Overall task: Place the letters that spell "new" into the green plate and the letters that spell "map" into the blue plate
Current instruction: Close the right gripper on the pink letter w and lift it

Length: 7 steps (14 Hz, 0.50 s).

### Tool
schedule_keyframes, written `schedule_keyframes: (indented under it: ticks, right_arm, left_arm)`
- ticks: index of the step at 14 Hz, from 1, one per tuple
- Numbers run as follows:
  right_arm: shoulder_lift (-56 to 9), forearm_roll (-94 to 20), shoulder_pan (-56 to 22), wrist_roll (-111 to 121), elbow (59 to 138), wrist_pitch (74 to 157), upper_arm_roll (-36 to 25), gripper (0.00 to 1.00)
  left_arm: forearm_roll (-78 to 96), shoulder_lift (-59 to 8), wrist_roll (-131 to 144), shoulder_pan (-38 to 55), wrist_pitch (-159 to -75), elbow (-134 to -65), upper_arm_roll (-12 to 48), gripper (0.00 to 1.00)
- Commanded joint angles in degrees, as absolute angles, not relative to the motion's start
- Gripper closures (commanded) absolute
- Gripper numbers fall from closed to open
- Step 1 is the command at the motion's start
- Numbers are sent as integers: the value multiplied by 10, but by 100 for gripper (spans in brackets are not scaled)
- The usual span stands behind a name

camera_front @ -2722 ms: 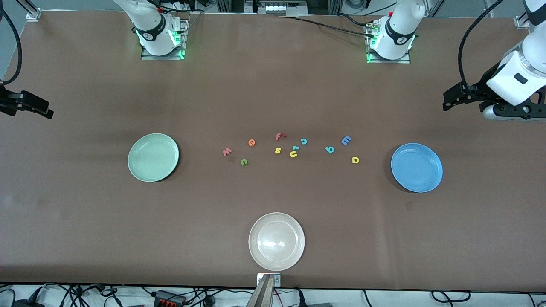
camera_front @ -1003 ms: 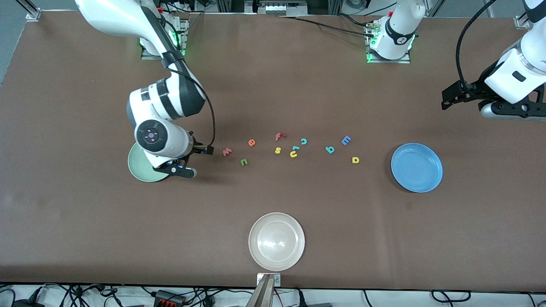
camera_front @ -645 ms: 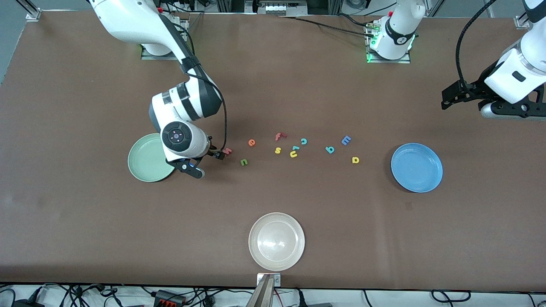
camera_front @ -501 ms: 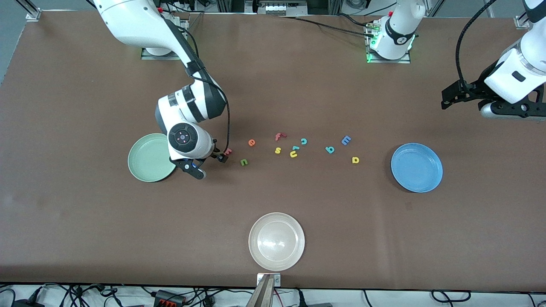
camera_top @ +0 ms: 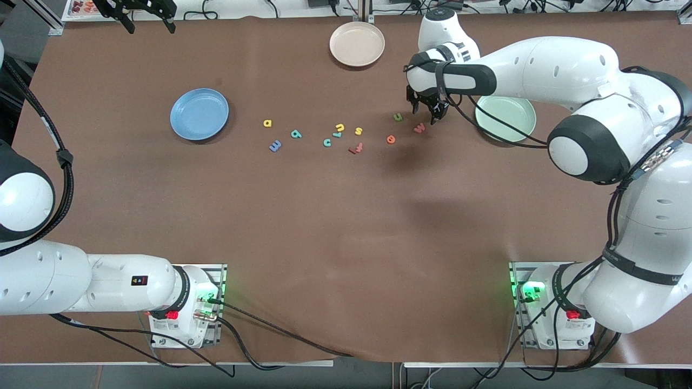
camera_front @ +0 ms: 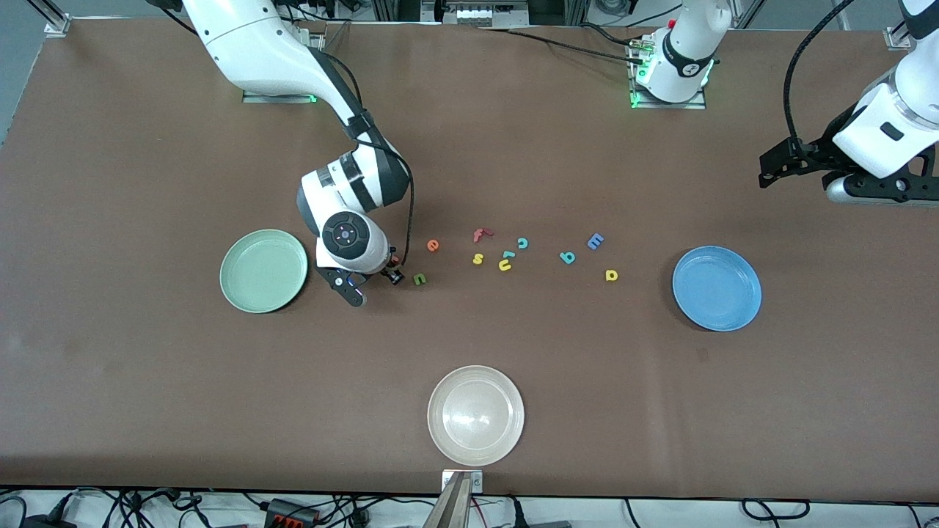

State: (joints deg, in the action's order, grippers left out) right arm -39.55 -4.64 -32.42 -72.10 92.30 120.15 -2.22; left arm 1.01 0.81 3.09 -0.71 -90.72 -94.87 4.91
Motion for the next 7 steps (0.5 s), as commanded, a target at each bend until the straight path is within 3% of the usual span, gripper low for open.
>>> schedule_keyframes:
  ticks: [1,7]
  right_arm:
    - [-400,-55,-342,-744,922,1199,-27,31]
    - [-412,-55,-348,-750,927,1202,-27,37]
  left_arm:
    - [11,2,22,-6,-892,-930,49,0]
    - [11,1,21,-8,-891,-930,48,0]
